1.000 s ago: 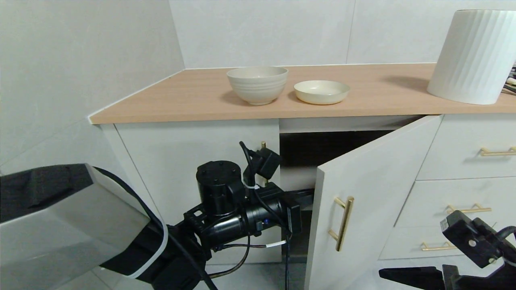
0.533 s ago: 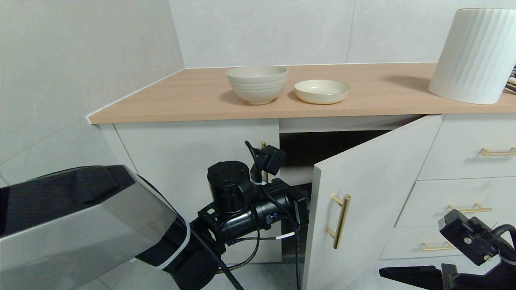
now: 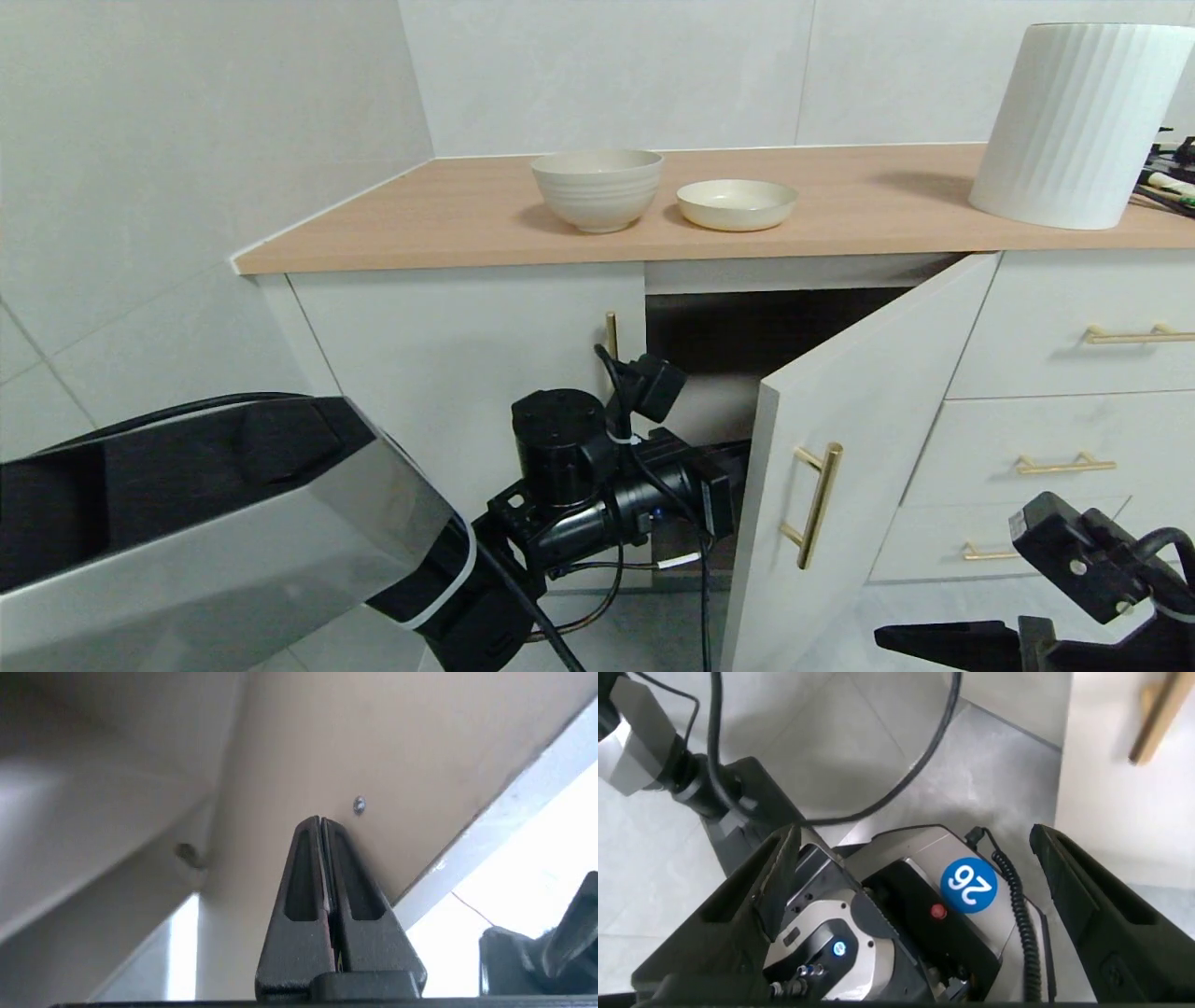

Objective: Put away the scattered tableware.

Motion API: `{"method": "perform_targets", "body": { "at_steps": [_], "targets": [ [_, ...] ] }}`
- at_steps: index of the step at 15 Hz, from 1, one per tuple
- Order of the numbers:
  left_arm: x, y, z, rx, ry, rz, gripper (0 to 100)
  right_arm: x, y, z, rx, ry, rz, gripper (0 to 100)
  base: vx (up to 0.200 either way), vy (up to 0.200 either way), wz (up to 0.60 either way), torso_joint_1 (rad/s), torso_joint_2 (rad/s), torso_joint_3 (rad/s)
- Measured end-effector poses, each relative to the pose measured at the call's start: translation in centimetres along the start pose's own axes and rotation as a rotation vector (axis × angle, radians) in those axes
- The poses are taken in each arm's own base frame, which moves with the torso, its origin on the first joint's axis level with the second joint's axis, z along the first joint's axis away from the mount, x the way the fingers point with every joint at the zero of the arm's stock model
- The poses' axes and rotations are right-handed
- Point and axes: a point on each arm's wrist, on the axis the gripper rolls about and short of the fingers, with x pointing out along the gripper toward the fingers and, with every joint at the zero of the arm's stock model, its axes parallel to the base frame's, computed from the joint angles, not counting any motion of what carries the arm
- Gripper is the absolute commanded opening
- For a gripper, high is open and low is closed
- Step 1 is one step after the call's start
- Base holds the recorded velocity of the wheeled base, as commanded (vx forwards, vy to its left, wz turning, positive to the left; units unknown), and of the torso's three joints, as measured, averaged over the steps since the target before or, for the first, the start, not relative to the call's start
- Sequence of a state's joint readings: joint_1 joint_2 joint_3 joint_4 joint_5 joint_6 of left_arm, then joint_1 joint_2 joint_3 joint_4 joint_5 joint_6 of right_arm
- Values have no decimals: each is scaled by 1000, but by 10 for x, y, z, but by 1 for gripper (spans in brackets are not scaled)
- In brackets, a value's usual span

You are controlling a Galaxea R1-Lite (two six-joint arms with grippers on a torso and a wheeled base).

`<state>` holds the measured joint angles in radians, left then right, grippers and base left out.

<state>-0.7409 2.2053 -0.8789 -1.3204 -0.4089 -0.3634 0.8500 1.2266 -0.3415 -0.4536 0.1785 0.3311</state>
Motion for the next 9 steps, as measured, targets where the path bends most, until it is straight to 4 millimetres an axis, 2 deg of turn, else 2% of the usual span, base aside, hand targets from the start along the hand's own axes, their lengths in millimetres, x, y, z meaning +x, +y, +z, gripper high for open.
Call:
{"method": "perform_targets", "body": {
  "at_steps": [6,9],
  "targets": [
    [3,0,-4,-2,7,2,0,0,0,0,1,3,2,100,0,0,0,0,0,0],
    [10,-17,-10,1,14,-18,0,-2,2,-4,-3,30,85,100,0,0,0,0,0,0]
  ]
}}
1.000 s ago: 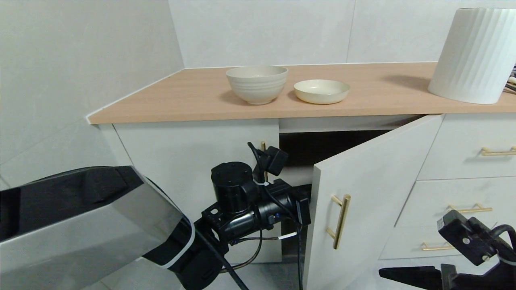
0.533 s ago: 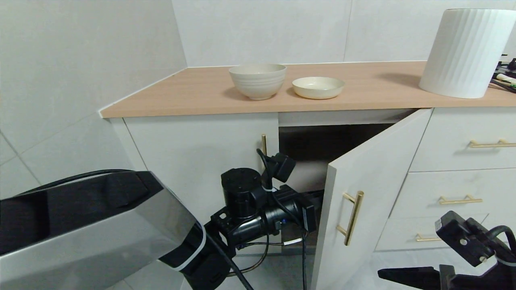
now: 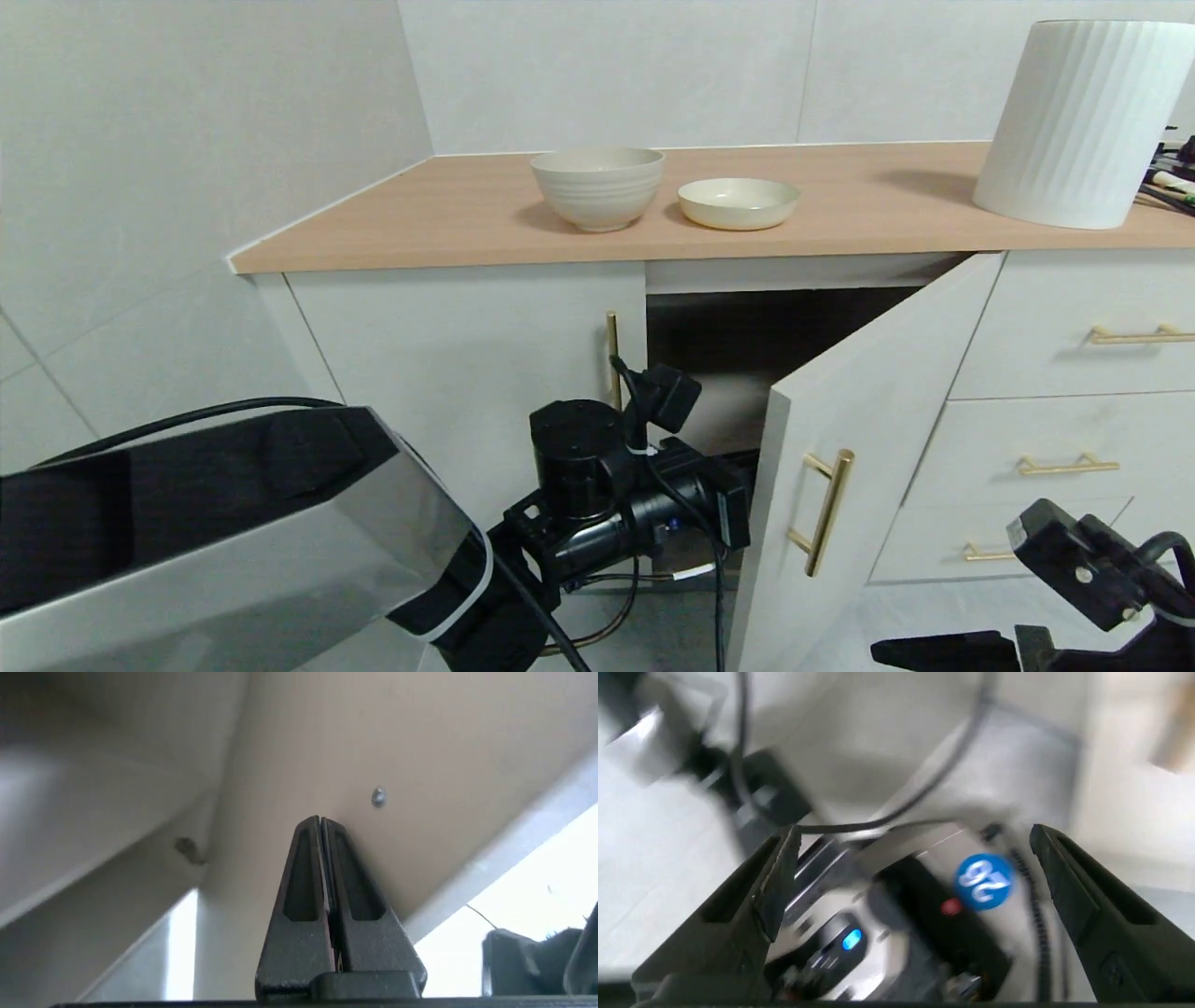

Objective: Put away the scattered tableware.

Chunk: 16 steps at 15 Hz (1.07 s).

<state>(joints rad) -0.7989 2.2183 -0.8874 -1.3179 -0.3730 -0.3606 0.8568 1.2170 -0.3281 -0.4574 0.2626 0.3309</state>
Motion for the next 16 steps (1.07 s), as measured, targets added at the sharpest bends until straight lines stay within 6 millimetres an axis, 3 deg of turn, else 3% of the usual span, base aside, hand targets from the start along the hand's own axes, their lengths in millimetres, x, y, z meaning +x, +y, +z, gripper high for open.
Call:
{"method": "perform_targets", "body": {
  "at_steps": [2,5,8,12,16],
  "targets": [
    [6,-18,-3,6,10,-44,0,-6,4,-5,-24,20,95,100,0,0,0,0,0,0],
    [24,-67,-15,1,85,-162,0,-19,11,-18,-122,54,267,100,0,0,0,0,0,0],
    [28,-99,-20,10,102,-237,0,-25,11,-27,-184,63,308,100,0,0,0,0,0,0],
    [16,-86,-7,8,82,-178,0,-27,11,-29,-192,60,309,100,0,0,0,0,0,0],
    [-12,-66,12,-22,143,-69,0,-23,9,-23,-184,33,233,100,0,0,0,0,0,0]
  ]
}}
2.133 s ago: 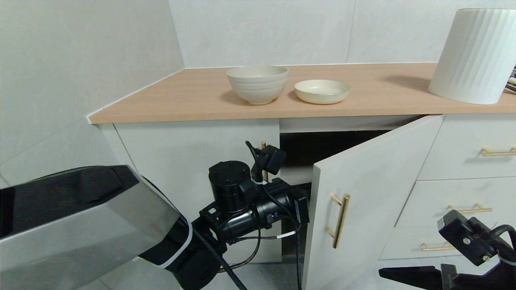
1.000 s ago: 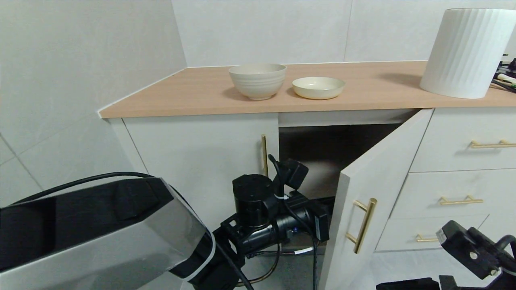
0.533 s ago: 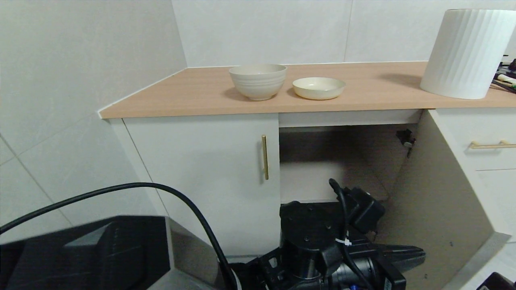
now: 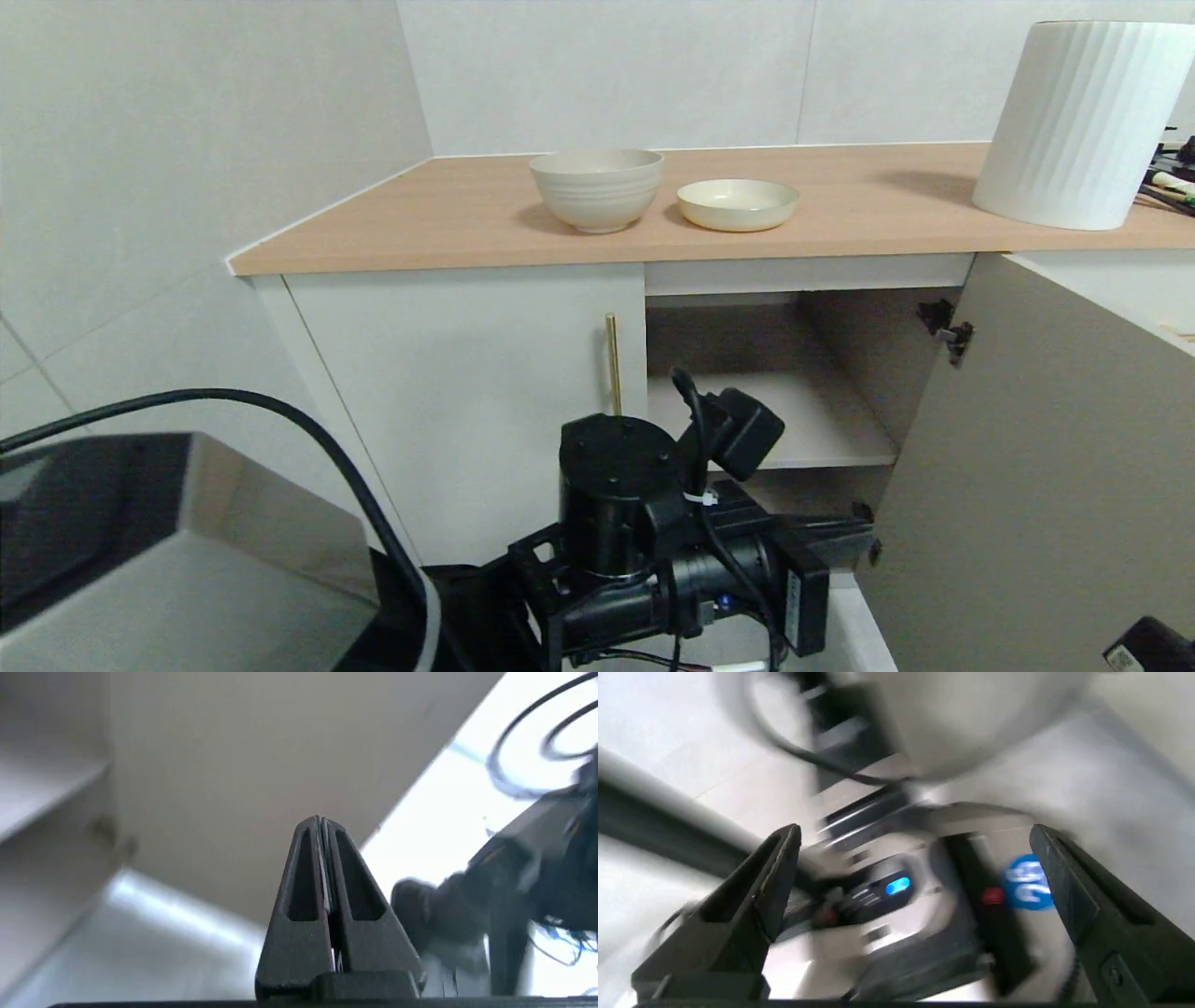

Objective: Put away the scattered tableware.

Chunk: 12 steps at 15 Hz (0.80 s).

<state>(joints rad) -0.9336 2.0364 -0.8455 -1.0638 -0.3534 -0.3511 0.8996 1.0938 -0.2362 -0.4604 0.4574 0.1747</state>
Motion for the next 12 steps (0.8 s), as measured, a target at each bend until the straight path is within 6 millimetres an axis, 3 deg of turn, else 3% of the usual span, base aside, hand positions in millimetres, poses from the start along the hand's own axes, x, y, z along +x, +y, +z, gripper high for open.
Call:
{"method": "perform_targets", "body": {
  "at_steps": [4,6,10,11,12],
  "targets": [
    [-58,12,32,-57,50,149,0,13,-18,23,63,-66,-307,100,0,0,0,0,0,0],
    [-89,11,45,-77,77,217,0,17,-26,34,77,-88,-368,100,0,0,0,0,0,0],
    [-155,3,67,-72,51,358,0,24,-48,75,88,-175,-456,100,0,0,0,0,0,0],
    [-171,1,70,-81,42,396,100,28,-54,87,84,-196,-470,100,0,0,0,0,0,0],
    [-186,-1,72,-92,36,431,100,31,-60,100,77,-223,-480,100,0,0,0,0,0,0]
  ]
}}
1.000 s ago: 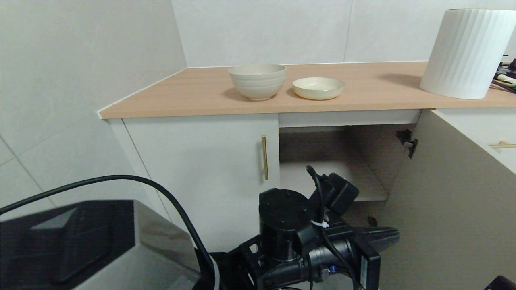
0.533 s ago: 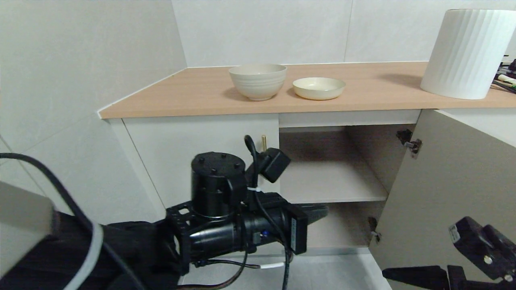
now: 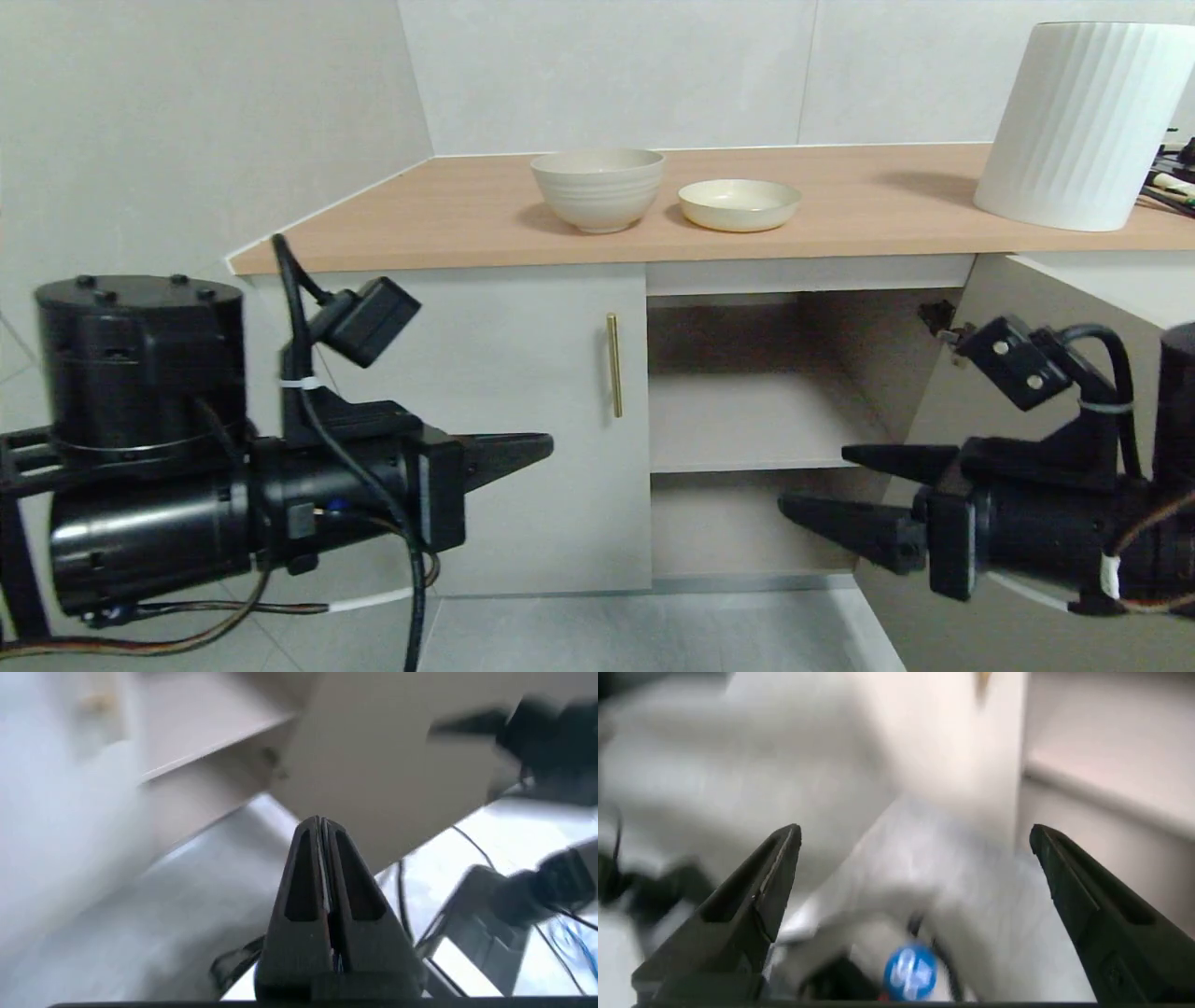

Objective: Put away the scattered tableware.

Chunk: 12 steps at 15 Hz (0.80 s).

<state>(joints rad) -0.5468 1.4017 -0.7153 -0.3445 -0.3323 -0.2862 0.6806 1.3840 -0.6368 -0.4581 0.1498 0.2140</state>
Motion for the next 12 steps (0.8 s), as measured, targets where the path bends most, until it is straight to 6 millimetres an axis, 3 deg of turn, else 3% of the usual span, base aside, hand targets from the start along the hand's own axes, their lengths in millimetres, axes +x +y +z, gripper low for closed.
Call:
{"method": "perform_targets", "body": {
  "at_steps": [2,5,11,12],
  "targets": [
    [-21,8,2,-16,-34,57,100,18,-4,20,0,-36,-15,100,0,0,0,0,0,0],
    [-43,22,2,-29,-96,132,100,41,-12,26,11,-40,-87,100,0,0,0,0,0,0],
    [-44,29,4,14,-134,160,100,44,-15,23,17,-24,-130,100,0,0,0,0,0,0],
    [-44,29,4,14,-134,161,100,44,-15,22,16,-22,-128,100,200,0,0,2,2,2]
  ]
}}
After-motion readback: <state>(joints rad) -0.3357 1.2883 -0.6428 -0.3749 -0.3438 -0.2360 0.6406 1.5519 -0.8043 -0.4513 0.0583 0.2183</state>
